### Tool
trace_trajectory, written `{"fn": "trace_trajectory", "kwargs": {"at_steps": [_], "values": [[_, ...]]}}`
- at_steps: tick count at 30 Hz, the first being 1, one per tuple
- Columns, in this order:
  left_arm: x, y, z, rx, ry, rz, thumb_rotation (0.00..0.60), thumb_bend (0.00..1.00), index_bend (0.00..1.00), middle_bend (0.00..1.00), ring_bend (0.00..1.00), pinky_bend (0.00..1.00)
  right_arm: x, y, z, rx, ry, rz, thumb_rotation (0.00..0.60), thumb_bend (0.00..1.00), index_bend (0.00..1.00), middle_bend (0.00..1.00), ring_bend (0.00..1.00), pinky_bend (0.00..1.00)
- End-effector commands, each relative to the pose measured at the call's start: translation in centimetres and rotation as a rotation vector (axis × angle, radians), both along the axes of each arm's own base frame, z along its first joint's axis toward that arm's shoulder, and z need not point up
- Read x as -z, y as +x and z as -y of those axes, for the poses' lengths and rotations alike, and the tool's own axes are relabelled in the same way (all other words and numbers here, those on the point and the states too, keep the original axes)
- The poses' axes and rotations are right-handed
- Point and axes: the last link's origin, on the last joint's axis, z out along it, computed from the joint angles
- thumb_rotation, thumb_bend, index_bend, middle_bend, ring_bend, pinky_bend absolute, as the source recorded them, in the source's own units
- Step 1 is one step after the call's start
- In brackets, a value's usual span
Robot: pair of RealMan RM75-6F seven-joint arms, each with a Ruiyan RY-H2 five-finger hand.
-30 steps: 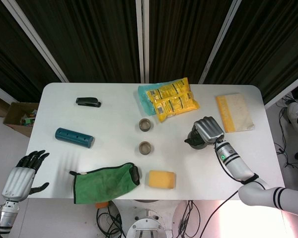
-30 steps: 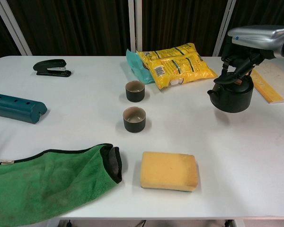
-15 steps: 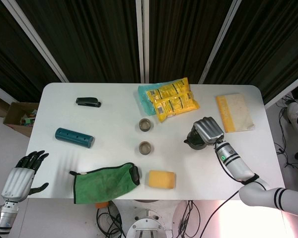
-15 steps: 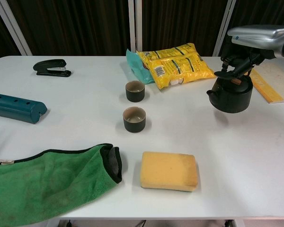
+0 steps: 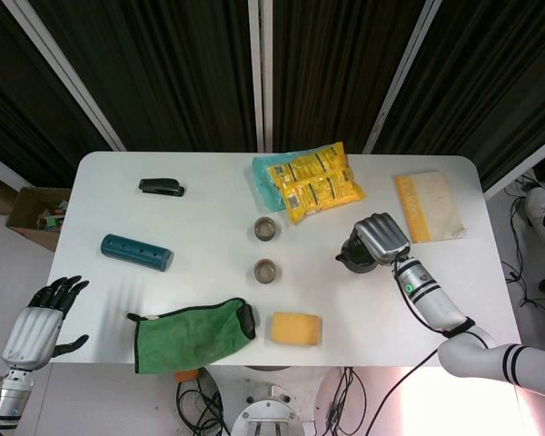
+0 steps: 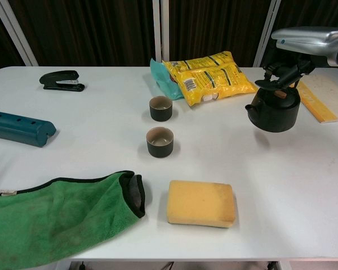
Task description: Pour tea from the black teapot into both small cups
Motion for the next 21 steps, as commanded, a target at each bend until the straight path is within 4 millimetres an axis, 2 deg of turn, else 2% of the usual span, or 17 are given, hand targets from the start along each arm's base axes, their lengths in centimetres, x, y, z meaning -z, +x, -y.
{"fn": "trace_trajectory", "kwargs": {"at_steps": [1, 21], "values": [[0.0, 0.01, -0.02, 0.0, 0.0, 0.0, 0.6, 0.07, 0.15, 0.12, 0.11, 0.22, -0.01, 0.03, 0.04, -0.001, 0.001, 0.002, 0.433, 0.41, 1.0, 1.0, 1.0, 0.55], [-0.06, -0.03, -0.02, -0.005, 0.001, -0.002, 0.6, 0.07, 0.15, 0.12, 0.11, 0.22, -0.04, 0.39, 0.25, -0.005, 0.009, 0.014, 0.443, 0.48, 1.0, 1.0, 1.0, 0.56]]}}
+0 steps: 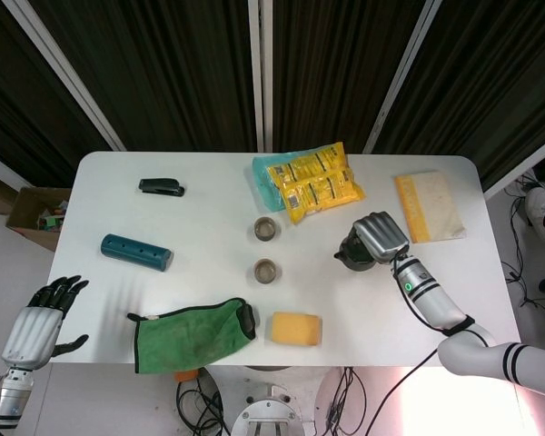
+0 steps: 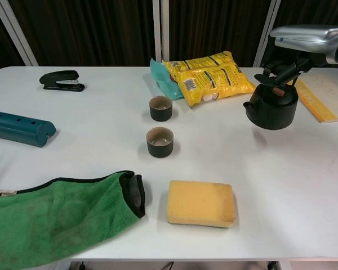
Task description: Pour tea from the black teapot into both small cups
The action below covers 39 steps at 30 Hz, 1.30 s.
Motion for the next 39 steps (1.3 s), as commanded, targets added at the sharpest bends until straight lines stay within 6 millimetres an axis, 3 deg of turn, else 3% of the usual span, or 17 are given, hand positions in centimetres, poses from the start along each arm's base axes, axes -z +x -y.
{"fn": "trace_trajectory", "kwargs": {"at_steps": [1, 11, 24, 39], "values": [[0.0, -0.1, 0.0, -0.002, 0.001, 0.0, 0.6, 0.07, 0.15, 0.12, 0.11, 0.22, 0.1, 0.1, 0.0, -0.001, 0.003, 0.003, 0.443, 0.48, 1.0, 1.0, 1.0, 0.56], [-0.3, -0.4, 0.0, -0.013, 0.009, 0.003, 0.6, 0.07, 0.15, 0.12, 0.11, 0.22, 0.9, 2.0, 0.9, -0.035, 0.021, 0.019, 0.442, 0.48, 1.0, 1.0, 1.0, 0.56], [-0.5, -1.0, -0.1, -0.031, 0.018, 0.004, 0.6, 0.07, 0.15, 0.12, 0.11, 0.22, 3.6, 5.5, 3.3, -0.164, 0.079, 0.018, 0.442, 0.48, 1.0, 1.0, 1.0, 0.56], [-0.8, -1.4, -0.1, -0.043, 0.026, 0.006, 0.6, 0.07, 0.15, 0.12, 0.11, 0.22, 6.6, 8.5, 4.2, -0.306, 0.109, 0.001, 0.469, 0.47, 1.0, 1.0, 1.0, 0.56]]}}
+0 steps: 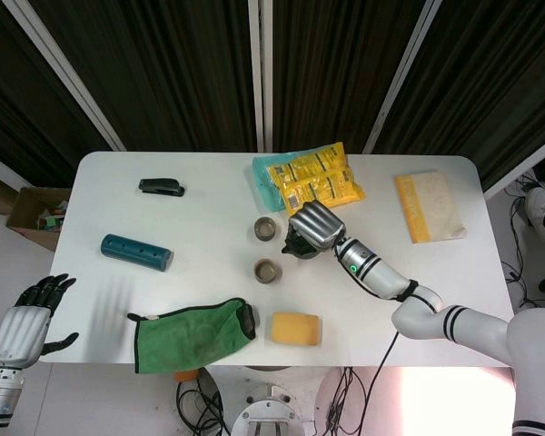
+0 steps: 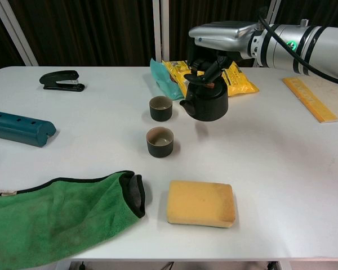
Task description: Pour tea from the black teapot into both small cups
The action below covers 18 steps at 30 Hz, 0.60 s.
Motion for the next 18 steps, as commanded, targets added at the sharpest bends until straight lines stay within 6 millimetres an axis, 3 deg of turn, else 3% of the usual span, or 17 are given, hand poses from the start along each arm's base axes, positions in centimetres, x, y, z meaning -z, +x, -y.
{"fn": "trace_trajectory", "kwargs": {"at_steps": [1, 18], "values": [[-0.1, -0.1, 0.1, -0.001, 0.002, 0.002, 0.6, 0.07, 0.15, 0.12, 0.11, 0.22, 0.5, 0.5, -0.1, -0.017, 0.008, -0.011, 0.47, 0.47, 1.0, 1.0, 1.0, 0.56], [-0.5, -0.8, 0.4, -0.004, 0.018, 0.017, 0.6, 0.07, 0.15, 0.12, 0.11, 0.22, 2.3, 2.9, -0.7, -0.075, 0.029, -0.052, 0.51, 0.47, 1.0, 1.0, 1.0, 0.56]]}}
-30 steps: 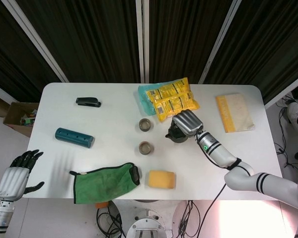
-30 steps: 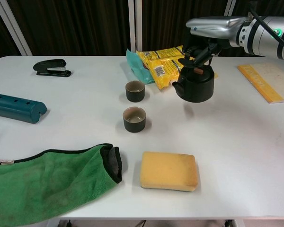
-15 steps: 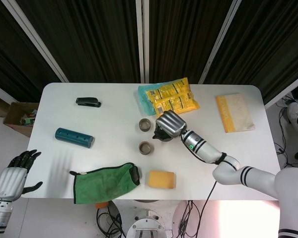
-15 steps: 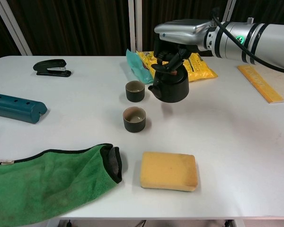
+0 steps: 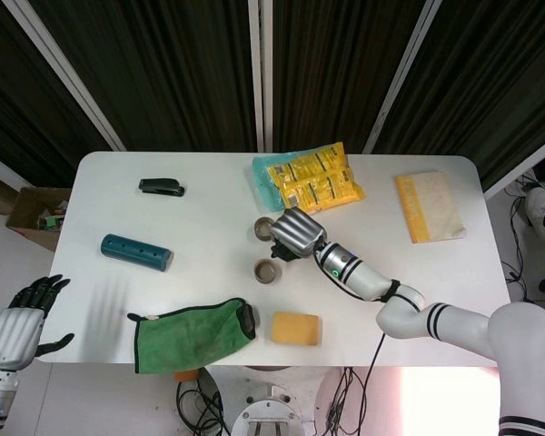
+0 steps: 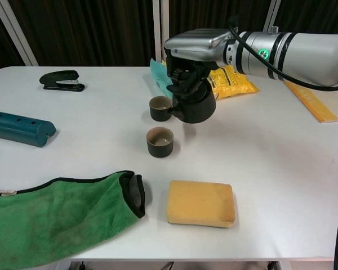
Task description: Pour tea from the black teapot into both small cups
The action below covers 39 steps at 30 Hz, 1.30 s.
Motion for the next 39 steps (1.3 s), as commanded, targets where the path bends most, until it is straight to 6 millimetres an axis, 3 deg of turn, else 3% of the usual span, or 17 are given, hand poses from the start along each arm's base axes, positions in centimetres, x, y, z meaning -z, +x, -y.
{"fn": "trace_trajectory", "kwargs": {"at_steps": [1, 27, 39], "values": [[-0.1, -0.1, 0.1, -0.001, 0.002, 0.001, 0.6, 0.07, 0.15, 0.12, 0.11, 0.22, 0.2, 0.3, -0.1, -0.004, 0.004, -0.002, 0.51, 0.47, 1.0, 1.0, 1.0, 0.56], [-0.3, -0.7, 0.2, -0.005, 0.013, 0.016, 0.6, 0.07, 0.15, 0.12, 0.11, 0.22, 1.6, 1.7, -1.2, -0.085, -0.003, -0.076, 0.512, 0.47, 1.0, 1.0, 1.0, 0.56], [-0.2, -0.7, 0.1, -0.002, 0.011, 0.018, 0.6, 0.07, 0.15, 0.12, 0.11, 0.22, 1.6, 1.9, -1.4, -0.131, -0.027, -0.117, 0.553, 0.48, 1.0, 1.0, 1.0, 0.56]]}}
